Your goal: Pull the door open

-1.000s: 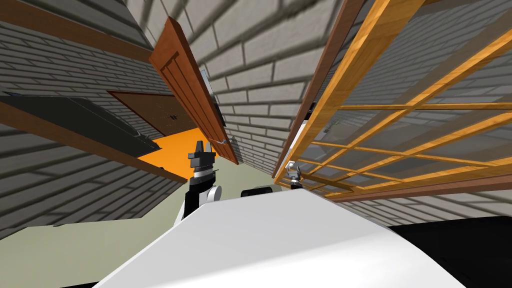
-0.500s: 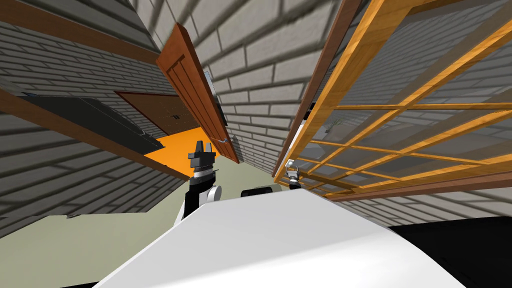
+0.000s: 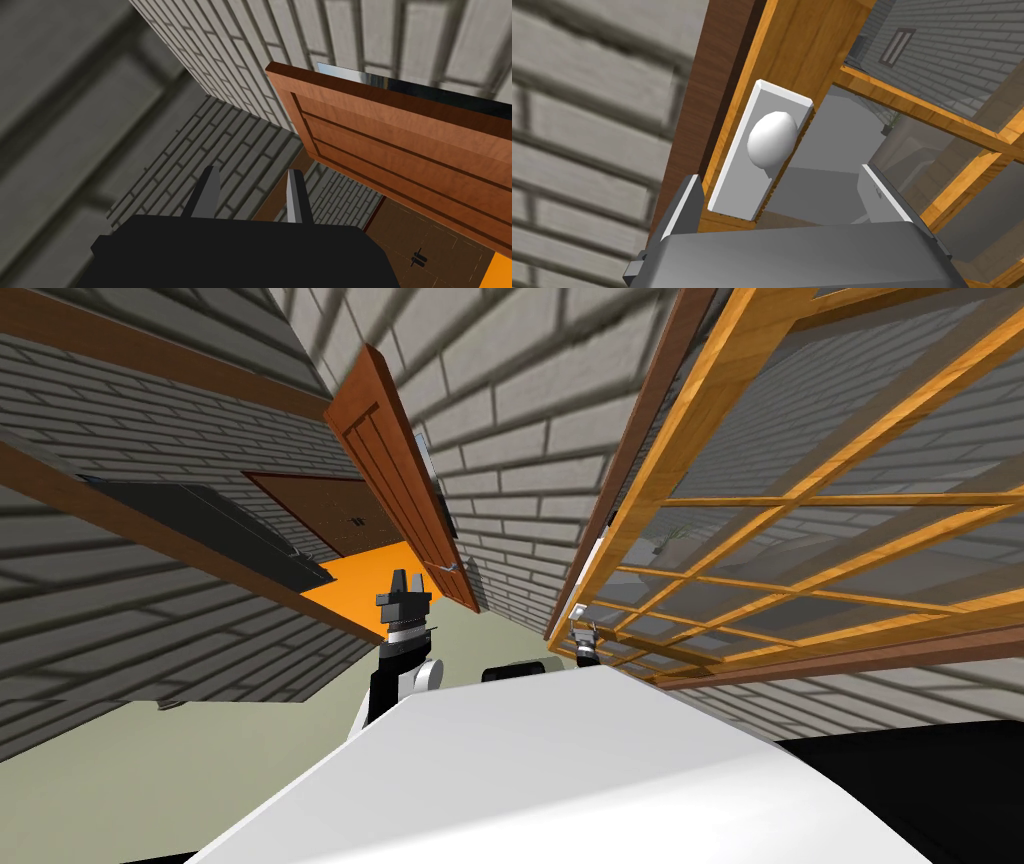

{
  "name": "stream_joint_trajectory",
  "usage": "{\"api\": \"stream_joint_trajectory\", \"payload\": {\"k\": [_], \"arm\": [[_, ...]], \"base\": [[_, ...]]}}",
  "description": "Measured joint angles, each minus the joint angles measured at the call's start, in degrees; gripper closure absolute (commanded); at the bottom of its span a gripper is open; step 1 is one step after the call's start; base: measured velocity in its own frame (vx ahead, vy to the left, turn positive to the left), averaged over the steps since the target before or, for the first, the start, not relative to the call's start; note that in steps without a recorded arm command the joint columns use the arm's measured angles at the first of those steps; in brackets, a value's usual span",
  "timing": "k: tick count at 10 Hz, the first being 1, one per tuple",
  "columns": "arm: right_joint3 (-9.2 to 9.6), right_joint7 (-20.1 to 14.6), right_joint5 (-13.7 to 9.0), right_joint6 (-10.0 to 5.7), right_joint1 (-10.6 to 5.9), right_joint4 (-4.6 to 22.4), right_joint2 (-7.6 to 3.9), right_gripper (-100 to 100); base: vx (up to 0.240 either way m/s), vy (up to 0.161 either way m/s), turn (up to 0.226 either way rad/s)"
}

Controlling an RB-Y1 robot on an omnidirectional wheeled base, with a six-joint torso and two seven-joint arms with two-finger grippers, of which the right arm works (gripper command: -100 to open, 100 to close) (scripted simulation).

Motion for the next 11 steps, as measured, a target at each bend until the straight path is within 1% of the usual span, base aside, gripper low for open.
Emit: {"api": "stream_joint_trajectory", "payload": {"k": [7, 11], "arm": [[2.44, -9.73, -4.41, -0.15, -0.17, -1.07, 0.37, -100], [3.98, -16.07, -7.22, -0.18, -0.21, -1.88, 0.55, -100]], "base": [[-0.046, -0.005, 0.026], [-0.048, -0.005, 0.022]]}}
